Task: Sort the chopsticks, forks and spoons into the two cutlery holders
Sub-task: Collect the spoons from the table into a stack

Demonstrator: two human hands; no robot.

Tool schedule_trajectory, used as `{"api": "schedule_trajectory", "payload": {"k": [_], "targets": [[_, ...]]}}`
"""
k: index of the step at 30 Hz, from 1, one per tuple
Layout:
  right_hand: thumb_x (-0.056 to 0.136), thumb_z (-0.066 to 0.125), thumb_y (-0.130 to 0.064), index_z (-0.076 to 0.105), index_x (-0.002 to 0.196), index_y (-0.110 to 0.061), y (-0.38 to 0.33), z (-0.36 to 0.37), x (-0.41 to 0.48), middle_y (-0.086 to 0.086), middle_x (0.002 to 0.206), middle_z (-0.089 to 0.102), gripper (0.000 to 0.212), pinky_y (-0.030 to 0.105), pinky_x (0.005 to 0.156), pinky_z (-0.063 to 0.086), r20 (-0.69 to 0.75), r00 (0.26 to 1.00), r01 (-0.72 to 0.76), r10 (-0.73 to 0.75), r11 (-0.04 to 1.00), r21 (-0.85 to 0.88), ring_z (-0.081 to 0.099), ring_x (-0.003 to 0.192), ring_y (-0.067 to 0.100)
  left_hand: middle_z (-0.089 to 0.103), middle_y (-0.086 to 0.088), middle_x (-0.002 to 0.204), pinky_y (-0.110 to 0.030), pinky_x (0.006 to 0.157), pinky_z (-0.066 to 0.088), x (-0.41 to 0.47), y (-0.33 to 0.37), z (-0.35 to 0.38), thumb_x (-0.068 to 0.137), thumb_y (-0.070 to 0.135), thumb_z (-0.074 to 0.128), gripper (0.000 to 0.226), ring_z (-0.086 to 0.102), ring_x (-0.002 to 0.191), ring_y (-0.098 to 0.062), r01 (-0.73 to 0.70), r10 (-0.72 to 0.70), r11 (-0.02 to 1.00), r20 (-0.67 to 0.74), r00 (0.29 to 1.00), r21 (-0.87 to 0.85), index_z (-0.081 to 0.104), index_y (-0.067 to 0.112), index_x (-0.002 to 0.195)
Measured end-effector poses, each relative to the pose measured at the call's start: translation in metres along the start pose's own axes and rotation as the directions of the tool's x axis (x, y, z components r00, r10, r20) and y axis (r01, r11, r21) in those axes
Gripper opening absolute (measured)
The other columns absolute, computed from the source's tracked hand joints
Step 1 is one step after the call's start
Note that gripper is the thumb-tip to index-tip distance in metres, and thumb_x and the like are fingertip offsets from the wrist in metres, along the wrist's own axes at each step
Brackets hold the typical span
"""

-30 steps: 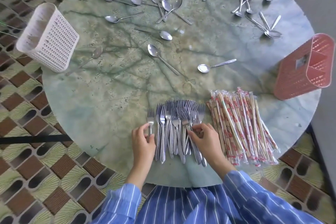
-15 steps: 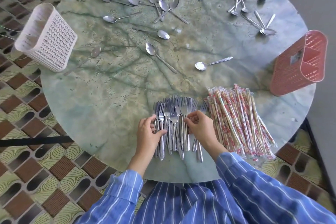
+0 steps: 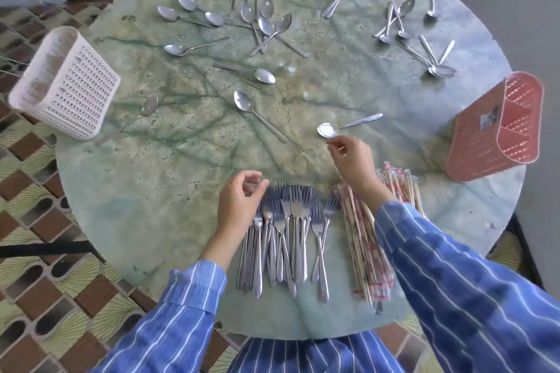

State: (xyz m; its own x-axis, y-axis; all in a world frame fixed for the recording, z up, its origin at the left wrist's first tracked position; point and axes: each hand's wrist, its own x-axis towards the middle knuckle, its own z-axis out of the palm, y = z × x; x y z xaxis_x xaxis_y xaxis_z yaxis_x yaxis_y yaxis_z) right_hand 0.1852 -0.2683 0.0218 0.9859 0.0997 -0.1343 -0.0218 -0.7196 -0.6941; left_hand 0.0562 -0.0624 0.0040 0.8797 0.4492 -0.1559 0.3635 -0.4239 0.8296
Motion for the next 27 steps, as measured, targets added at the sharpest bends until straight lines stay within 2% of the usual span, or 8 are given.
{"api": "schedule_trajectory", "payload": {"k": [3,6,11,15,18,22,25,27], "targets": [[0.091,0.060,-0.017,0.064,0.125,-0.019,0.006,-0.002,0.047,0.012,0.116,0.058,0.034,0.032,0.094,0.038,0.080,0.996,0.056,-0.044,0.986,-0.159,0.051,0.110,0.033,0.067,0.011,0.081,-0.008,0.063,0.044,0.028,0.015,0.007,0.085,0.028,0.071,0.009,0.061,0.073,0.000,-0.012,0.012,1.000,-0.017,1.000,-0.004,0.066,0.024,0.092],[0.092,0.058,-0.035,0.045,0.141,-0.037,0.012,-0.008,0.079,0.010,0.132,0.042,0.050,0.040,0.105,0.028,0.254,0.965,0.165,-0.057,0.890,-0.426,0.036,0.118,0.035,0.066,0.011,0.079,-0.009,0.062,0.043,0.051,0.027,0.017,0.087,0.028,0.068,0.006,0.059,0.072,0.001,-0.002,0.002,1.000,-0.035,0.999,0.005,0.066,0.024,0.091],[0.093,0.056,-0.042,0.055,0.127,-0.040,0.024,-0.013,0.101,0.003,0.140,0.033,0.034,0.041,0.107,0.022,0.362,0.927,0.287,-0.098,0.808,-0.514,0.028,0.126,0.031,0.064,0.010,0.086,-0.017,0.066,0.046,0.100,0.033,0.029,0.088,0.030,0.066,0.011,0.059,0.074,-0.005,-0.006,0.010,0.999,-0.100,0.995,0.044,0.066,0.022,0.095],[0.089,0.063,-0.036,0.062,0.111,-0.028,0.032,-0.013,0.097,0.002,0.137,0.042,0.023,0.041,0.099,0.025,0.308,0.920,0.364,-0.241,0.815,-0.451,0.031,0.124,0.031,0.056,-0.003,0.102,-0.032,0.079,0.046,0.152,0.026,0.034,0.090,0.021,0.060,0.015,0.056,0.087,-0.022,-0.002,0.039,0.992,-0.301,0.953,0.122,0.062,0.017,0.104],[0.088,0.066,-0.029,0.065,0.100,-0.023,0.037,-0.012,0.087,0.003,0.131,0.050,0.013,0.043,0.097,0.030,0.278,0.914,0.385,-0.294,0.843,-0.375,0.035,0.121,0.033,0.056,-0.014,0.111,-0.035,0.090,0.038,0.187,0.021,0.035,0.085,0.024,0.066,0.035,0.049,0.105,-0.031,0.036,0.040,0.983,-0.398,0.917,0.182,0.058,0.007,0.115],[0.088,0.067,-0.018,0.061,0.096,-0.014,0.027,-0.008,0.077,0.003,0.113,0.061,0.010,0.039,0.086,0.040,0.171,0.897,0.438,-0.408,0.872,-0.218,0.049,0.104,0.034,0.054,-0.019,0.116,-0.037,0.095,0.033,0.216,0.020,0.038,0.075,0.045,0.075,0.058,0.046,0.114,-0.034,0.164,-0.068,0.959,-0.379,0.923,0.229,0.058,0.003,0.111],[0.096,0.052,-0.010,0.048,0.102,-0.009,0.000,-0.003,0.076,0.002,0.105,0.066,0.007,0.037,0.073,0.049,0.132,0.918,0.382,-0.375,0.924,-0.032,0.063,0.092,0.026,0.056,-0.015,0.111,-0.033,0.093,0.033,0.224,0.017,0.037,0.075,0.039,0.076,0.042,0.048,0.109,-0.030,0.165,-0.086,0.962,-0.331,0.940,0.218,0.061,0.008,0.099],[0.100,0.042,-0.008,0.037,0.101,-0.010,-0.023,0.006,0.081,-0.001,0.098,0.066,0.005,0.033,0.061,0.048,0.101,0.927,0.357,-0.362,0.932,0.062,0.065,0.073,0.021,0.057,-0.006,0.099,-0.030,0.088,0.037,0.224,0.019,0.030,0.079,0.029,0.075,0.029,0.052,0.096,-0.025,0.123,-0.093,0.987,-0.269,0.959,0.099,0.058,0.011,0.093]]}}
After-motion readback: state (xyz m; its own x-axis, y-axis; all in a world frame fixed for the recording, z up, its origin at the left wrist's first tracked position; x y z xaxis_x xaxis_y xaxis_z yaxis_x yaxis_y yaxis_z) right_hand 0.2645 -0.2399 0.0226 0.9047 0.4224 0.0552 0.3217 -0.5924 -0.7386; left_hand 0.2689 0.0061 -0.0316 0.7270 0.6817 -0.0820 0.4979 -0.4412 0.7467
